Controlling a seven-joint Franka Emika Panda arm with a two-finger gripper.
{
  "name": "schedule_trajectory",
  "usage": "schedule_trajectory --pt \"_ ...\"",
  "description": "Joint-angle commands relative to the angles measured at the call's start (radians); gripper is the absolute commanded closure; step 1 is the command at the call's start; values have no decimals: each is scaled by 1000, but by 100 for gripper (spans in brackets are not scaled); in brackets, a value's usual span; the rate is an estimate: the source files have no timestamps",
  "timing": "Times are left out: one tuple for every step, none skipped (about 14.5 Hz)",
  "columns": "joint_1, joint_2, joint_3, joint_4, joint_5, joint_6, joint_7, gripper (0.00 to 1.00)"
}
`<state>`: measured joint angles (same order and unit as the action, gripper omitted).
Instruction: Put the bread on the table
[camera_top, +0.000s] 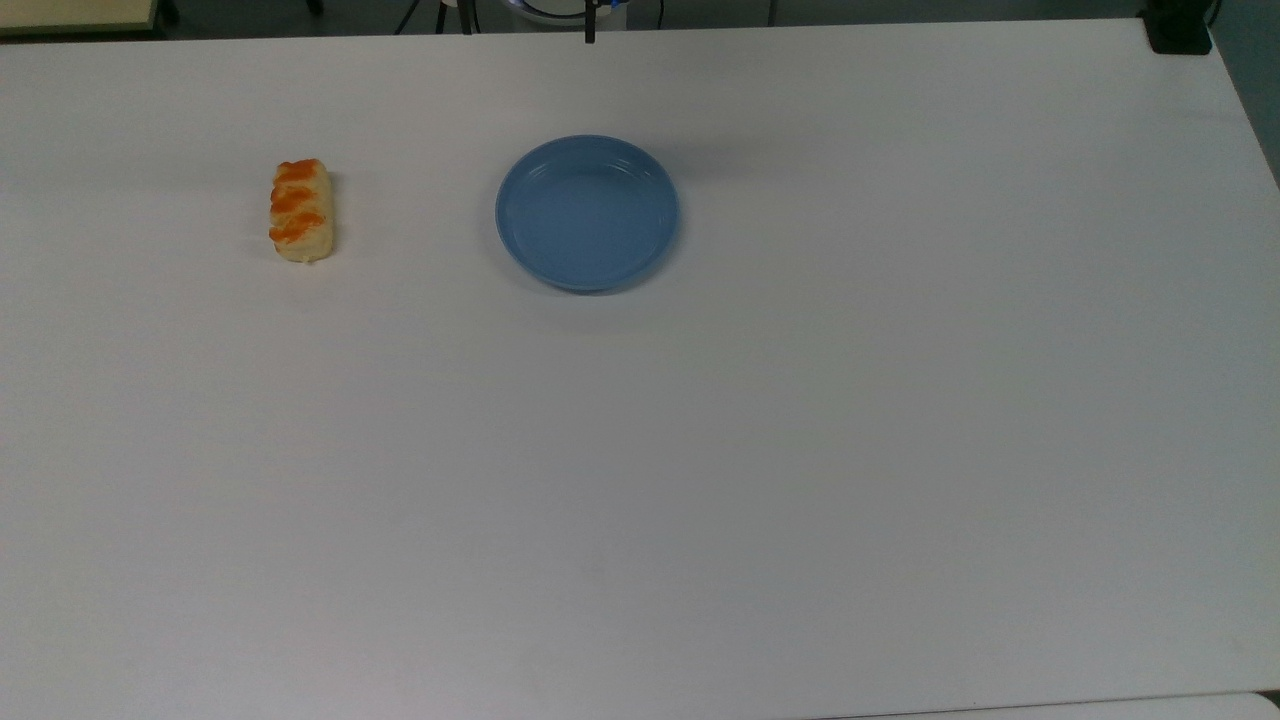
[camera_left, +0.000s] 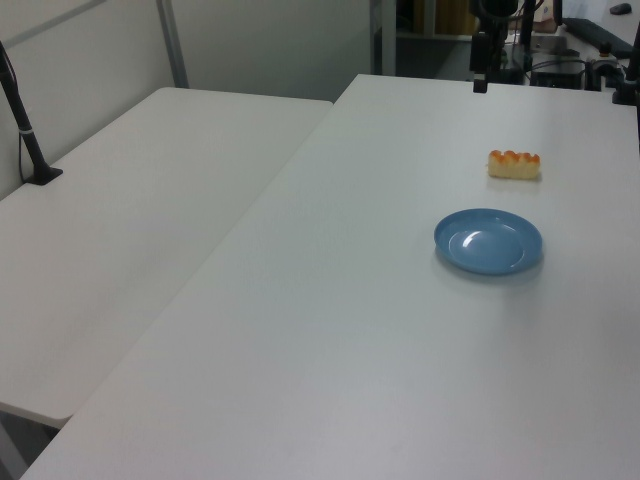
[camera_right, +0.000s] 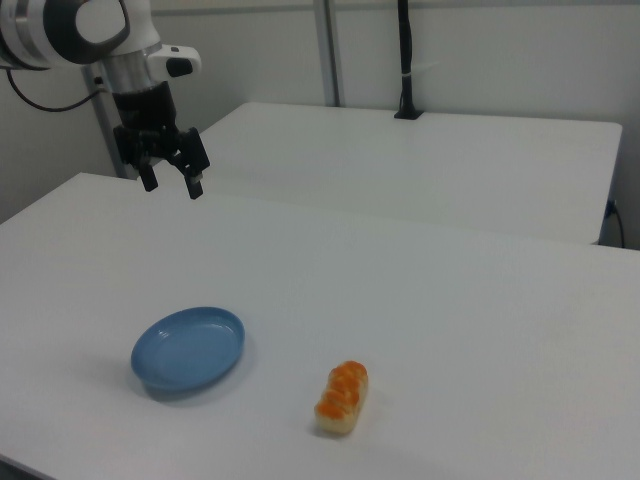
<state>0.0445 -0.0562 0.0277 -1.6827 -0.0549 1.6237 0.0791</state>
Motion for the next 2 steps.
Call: schedule_trajectory --pt "5 4 -3 15 21 -30 -15 0" --pt "6 4 -3 15 21 -30 -15 0"
